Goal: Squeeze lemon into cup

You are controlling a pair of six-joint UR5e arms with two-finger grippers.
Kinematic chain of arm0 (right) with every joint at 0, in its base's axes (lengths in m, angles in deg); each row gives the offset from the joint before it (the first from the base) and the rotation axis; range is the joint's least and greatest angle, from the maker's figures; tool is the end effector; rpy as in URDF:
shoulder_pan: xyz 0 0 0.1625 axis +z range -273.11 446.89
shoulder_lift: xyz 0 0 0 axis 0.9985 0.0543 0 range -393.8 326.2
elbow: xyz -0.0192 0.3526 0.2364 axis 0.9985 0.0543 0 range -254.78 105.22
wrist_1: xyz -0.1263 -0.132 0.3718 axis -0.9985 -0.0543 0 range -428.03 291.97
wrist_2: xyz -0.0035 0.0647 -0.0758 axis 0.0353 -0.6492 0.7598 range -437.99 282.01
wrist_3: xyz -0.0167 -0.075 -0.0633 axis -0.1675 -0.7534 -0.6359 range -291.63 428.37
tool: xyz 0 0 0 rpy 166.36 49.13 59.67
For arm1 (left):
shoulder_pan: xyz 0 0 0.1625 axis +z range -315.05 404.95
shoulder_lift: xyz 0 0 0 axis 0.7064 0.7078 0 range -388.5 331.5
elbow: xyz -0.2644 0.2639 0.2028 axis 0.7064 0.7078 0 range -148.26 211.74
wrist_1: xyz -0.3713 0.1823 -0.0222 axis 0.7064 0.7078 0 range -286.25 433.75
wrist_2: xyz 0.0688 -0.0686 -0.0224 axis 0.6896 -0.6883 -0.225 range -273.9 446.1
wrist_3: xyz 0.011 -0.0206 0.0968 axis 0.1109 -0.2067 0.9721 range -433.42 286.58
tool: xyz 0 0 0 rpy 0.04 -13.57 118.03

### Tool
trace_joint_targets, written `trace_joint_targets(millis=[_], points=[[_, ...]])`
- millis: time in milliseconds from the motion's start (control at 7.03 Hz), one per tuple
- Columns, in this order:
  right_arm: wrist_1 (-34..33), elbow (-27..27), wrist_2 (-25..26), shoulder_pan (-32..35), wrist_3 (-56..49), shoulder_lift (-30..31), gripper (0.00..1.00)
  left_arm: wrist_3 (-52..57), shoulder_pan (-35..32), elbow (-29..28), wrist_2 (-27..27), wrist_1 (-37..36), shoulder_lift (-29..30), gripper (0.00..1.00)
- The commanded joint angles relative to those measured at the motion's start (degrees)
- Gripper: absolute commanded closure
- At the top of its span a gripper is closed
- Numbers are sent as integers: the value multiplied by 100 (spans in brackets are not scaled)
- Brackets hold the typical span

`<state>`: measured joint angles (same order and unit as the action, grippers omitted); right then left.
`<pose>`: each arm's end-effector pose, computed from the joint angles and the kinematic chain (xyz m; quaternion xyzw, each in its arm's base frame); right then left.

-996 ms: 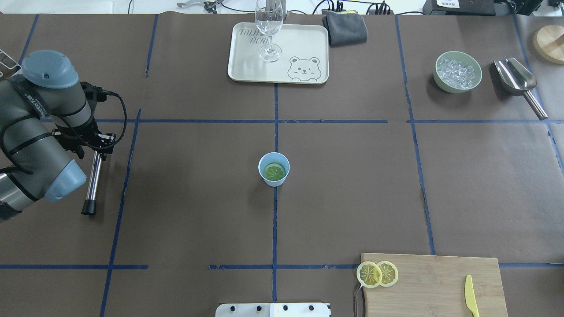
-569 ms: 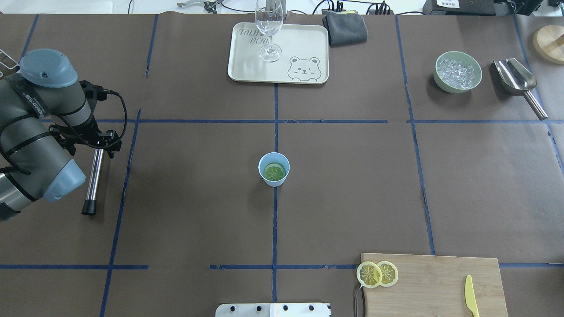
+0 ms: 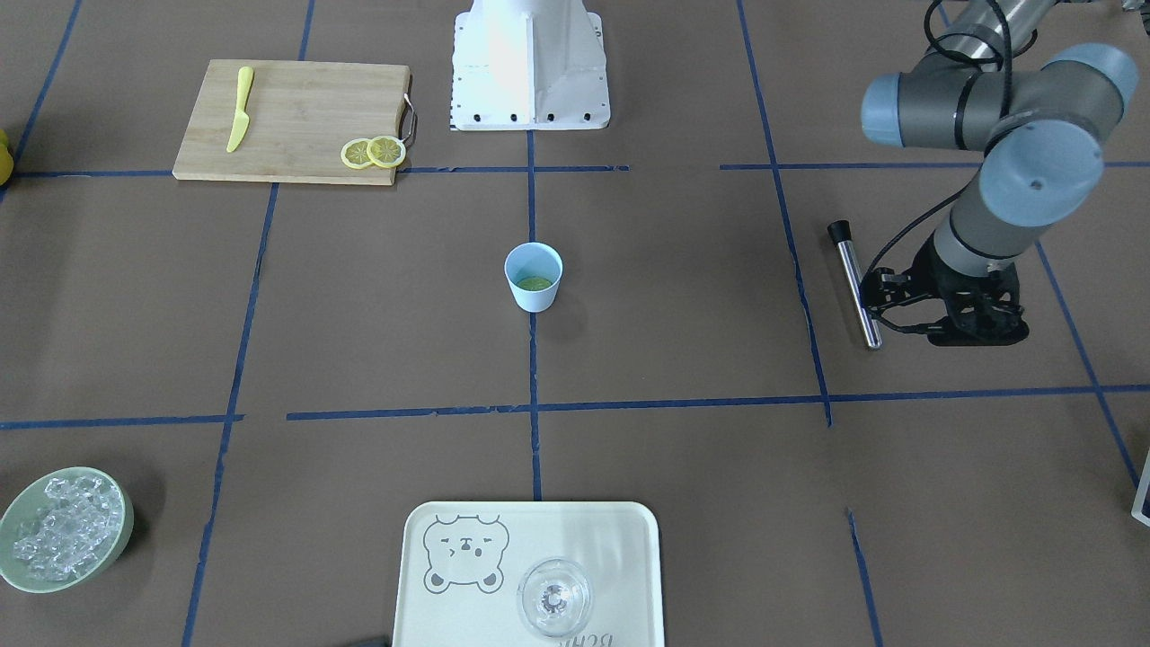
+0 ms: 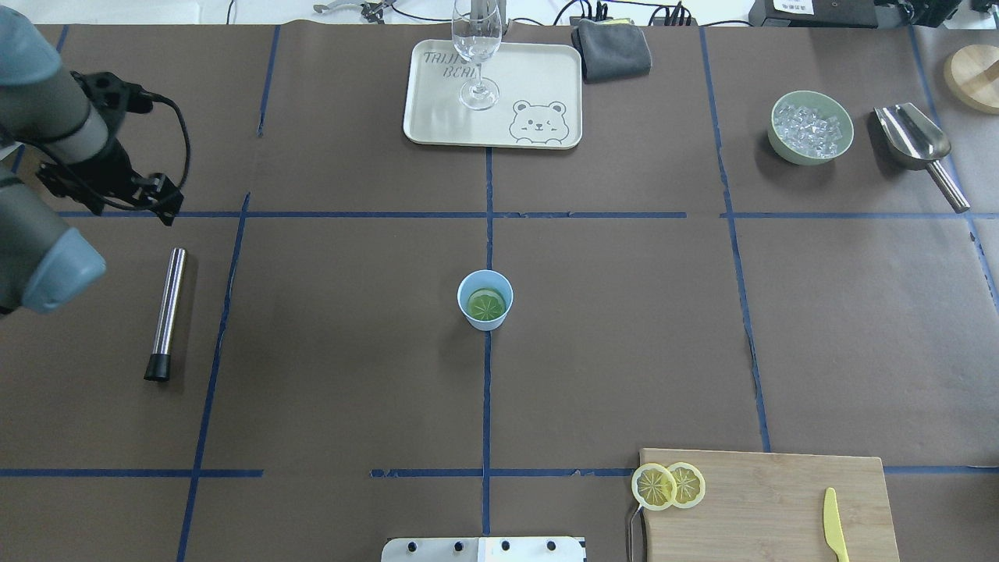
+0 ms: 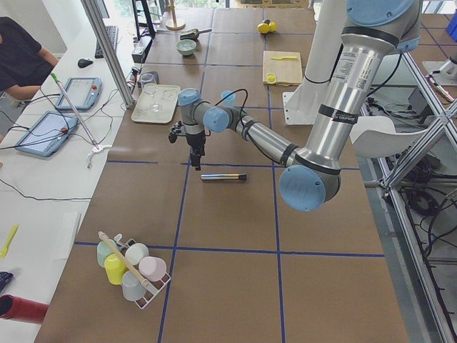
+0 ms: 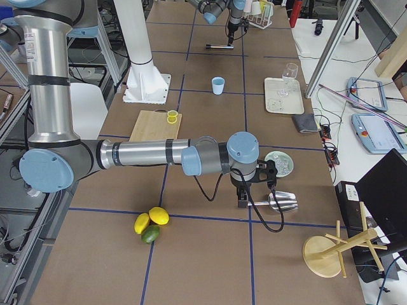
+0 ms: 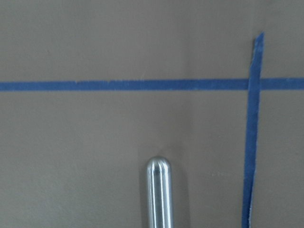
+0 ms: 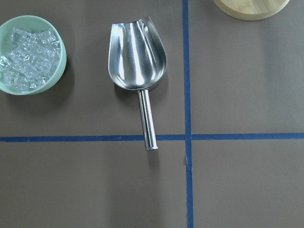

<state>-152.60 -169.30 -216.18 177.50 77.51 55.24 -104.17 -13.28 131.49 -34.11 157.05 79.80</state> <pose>0.0645 -0.5073 0.5961 0.0563 -0.4118 0.0386 0.9087 0.2473 -0.5571 0.4256 0.0199 0.3117 0.0568 0.9483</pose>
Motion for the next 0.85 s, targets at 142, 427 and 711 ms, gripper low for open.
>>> trace_joint_targets(millis=[142, 427, 711], points=[[-7, 30, -6, 0, 9, 8, 0, 2293, -1546, 106, -55, -16, -368, 0], [-7, 48, 12, 0, 9, 8, 0, 3405, -2365, -43, -238, 72, -957, 0], [-16, 92, 3, 0, -9, 60, 0, 3575, -2720, -105, -442, 377, -1606, 0]])
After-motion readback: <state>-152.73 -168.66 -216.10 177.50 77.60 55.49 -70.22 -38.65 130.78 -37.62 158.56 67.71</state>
